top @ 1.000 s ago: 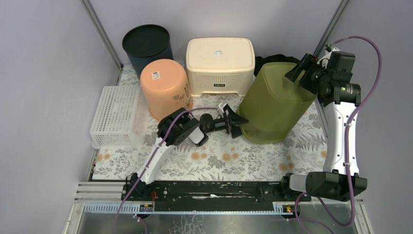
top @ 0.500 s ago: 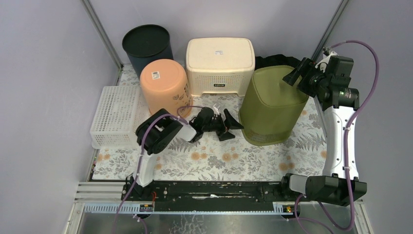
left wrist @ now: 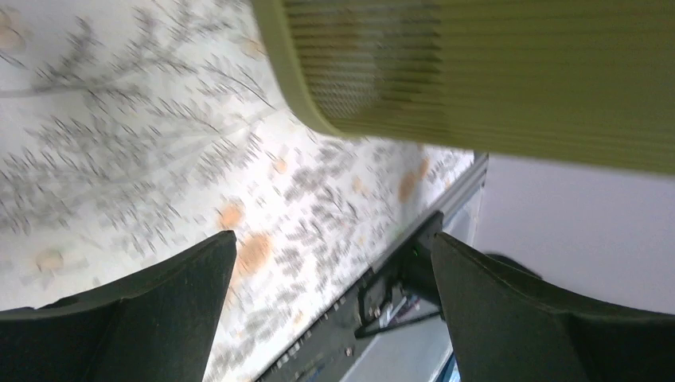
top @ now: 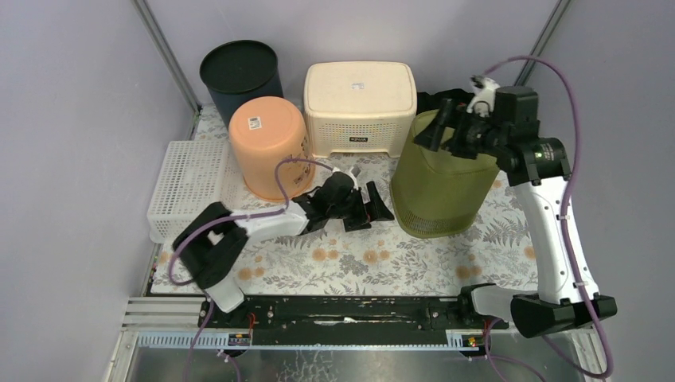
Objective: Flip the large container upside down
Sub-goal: Turn the container upside down at the center of the board, then move the container to the center of the board.
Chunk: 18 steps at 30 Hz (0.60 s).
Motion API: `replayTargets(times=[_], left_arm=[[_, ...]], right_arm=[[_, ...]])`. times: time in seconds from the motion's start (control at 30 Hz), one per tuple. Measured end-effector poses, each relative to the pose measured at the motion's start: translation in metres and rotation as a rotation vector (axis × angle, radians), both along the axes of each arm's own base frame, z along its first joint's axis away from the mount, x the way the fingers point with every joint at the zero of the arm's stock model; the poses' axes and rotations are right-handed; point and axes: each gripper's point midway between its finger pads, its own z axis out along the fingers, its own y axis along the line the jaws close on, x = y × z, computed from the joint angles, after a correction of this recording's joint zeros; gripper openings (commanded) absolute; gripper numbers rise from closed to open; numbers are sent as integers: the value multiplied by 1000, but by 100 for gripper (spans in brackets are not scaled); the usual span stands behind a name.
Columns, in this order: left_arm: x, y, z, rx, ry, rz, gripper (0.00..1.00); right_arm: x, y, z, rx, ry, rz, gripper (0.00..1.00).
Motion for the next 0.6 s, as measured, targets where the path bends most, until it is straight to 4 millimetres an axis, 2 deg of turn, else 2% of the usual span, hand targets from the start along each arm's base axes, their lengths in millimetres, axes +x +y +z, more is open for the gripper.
replayTargets(times=[0.07,0.17,0.27,0.33,0.47,0.6], left_arm=[[-10,3,23,6,-49,-18,100],[-20,17,63,-12,-138,-18,100],[-33,39,92,-12,-211,1,100],[-46,55,104,-7,-241,11,100],[-78,89,109,16,-258,20,100],[-102,123,101,51,-251,46,100]], right_arm=[[-13,30,12,-7,-25,94,91],[-29,56,22,-11,-46,176,93],[-45,80,21,-25,-49,248,95],[-62,107,15,-46,-37,332,95],[-87,158,-14,-125,8,479,96],[-81,184,-65,-221,83,502,97]])
